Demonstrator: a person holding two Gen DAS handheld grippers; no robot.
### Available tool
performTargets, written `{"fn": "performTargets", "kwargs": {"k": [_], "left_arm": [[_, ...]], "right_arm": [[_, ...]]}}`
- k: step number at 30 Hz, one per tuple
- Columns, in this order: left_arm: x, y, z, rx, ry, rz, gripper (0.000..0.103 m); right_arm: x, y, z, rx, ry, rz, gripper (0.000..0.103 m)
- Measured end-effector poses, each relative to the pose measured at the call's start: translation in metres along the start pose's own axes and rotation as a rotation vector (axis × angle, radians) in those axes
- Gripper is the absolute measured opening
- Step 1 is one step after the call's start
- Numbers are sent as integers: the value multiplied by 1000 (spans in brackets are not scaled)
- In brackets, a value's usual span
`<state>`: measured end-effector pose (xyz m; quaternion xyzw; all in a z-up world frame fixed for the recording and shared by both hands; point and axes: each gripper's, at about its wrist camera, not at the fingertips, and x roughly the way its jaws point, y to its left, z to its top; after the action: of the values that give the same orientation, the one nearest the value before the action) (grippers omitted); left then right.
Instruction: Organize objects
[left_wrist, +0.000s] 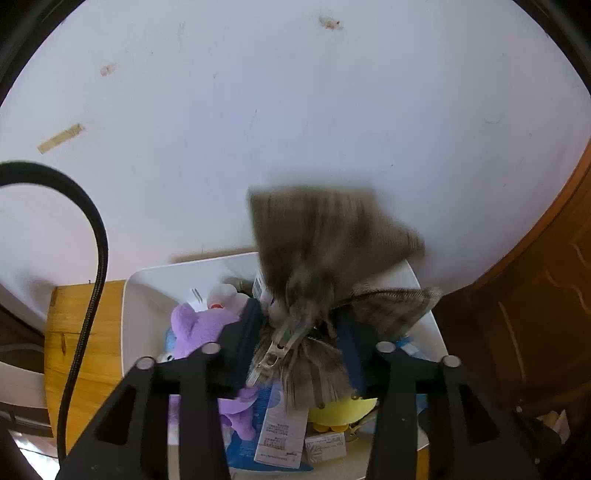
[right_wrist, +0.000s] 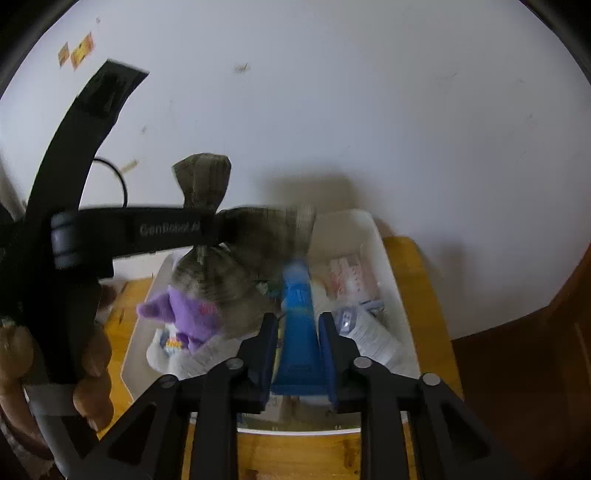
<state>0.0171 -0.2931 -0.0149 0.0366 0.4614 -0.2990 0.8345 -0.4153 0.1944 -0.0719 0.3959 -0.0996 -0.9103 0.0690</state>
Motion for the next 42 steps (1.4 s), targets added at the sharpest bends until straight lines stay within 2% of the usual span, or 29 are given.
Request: {"fn": "performTargets", "kwargs": {"k": [1, 2, 3, 4, 8, 9, 11, 15, 18, 25, 33, 42], "left_arm": [[2, 2, 0, -1, 0, -7, 51], [4, 3, 0, 2, 0, -10, 56], [5, 5, 0, 5, -2, -3, 58], [5, 6, -1, 9, -11, 15, 63], [4, 12, -3, 17, -36, 82, 77], [1, 11, -9, 16, -37, 94, 78], [-1, 2, 5, 19, -41, 108, 78], [0, 4, 2, 10, -52, 130, 78], [-30, -5, -26, -2, -50, 138, 78], [-58, -2, -40, 13, -57, 165, 78], [-99, -3, -64, 40, -67, 178, 78], [-151, 1, -100, 16, -84, 172, 78]], "right_arm": [[1, 0, -2, -6, -1, -6, 40], [-2, 1, -6, -9, -11, -11, 52], [-4, 2, -8, -15, -30, -15, 59], [-6, 3, -9, -22, -42, -18, 60], [-12, 13, -14, -44, -43, -18, 60], [-12, 13, -16, -41, -39, -17, 60], [-11, 11, -17, -37, -34, -15, 60], [-13, 7, -23, -25, -30, -16, 60], [-15, 7, -28, -19, -21, -19, 60], [-31, 11, -36, -28, -18, -29, 60], [-66, 23, -41, -48, -45, -41, 60], [-123, 49, -50, -94, -98, -65, 60]]}}
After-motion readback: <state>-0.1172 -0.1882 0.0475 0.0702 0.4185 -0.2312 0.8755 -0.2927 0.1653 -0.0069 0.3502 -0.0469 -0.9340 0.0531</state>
